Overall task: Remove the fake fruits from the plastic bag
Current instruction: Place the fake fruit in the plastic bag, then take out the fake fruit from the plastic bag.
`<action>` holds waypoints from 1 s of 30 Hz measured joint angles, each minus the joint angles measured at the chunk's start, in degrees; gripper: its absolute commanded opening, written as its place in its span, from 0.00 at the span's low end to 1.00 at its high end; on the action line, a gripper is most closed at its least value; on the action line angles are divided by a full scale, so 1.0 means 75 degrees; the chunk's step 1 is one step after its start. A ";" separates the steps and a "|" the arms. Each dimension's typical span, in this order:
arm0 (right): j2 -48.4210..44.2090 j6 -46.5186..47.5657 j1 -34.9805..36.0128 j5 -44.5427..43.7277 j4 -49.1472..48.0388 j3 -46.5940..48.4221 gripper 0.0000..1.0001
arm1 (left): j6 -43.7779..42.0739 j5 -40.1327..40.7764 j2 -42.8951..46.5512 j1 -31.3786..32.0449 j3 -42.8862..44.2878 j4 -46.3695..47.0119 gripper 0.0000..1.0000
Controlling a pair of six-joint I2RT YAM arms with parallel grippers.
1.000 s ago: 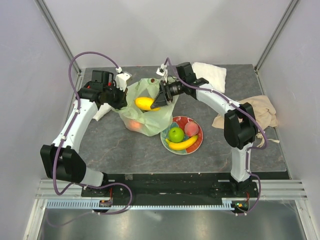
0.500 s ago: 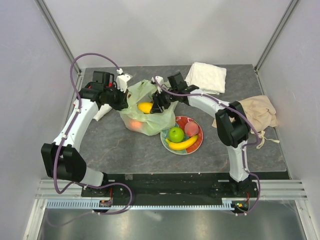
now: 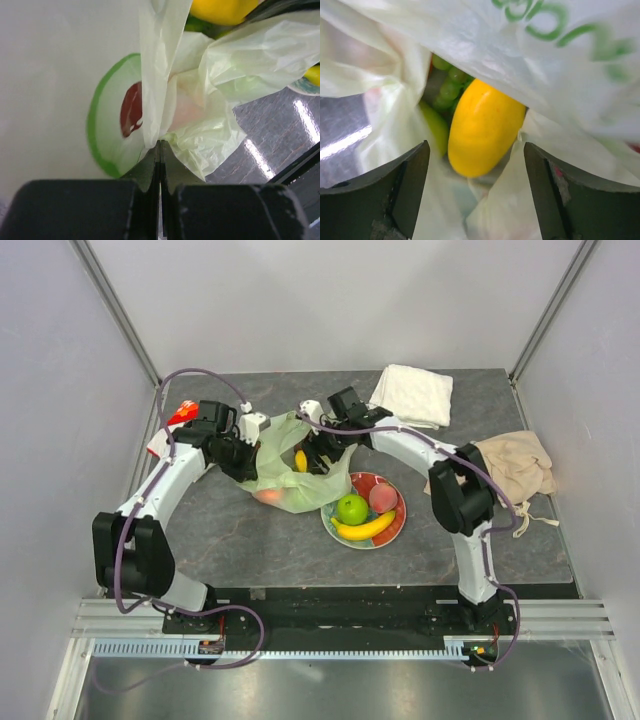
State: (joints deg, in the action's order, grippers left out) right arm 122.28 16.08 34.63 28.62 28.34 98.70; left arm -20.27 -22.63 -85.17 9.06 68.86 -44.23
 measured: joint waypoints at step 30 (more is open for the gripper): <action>0.0784 -0.0933 0.0382 -0.0799 0.0143 0.1428 0.87 | 0.0562 0.0000 -0.0460 0.0000 0.0189 0.0490 0.02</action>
State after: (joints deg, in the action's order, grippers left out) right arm 128.16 9.08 37.50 22.63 29.41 109.40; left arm -16.05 -22.63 -88.62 9.06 70.28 -40.56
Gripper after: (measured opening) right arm 0.850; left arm 0.022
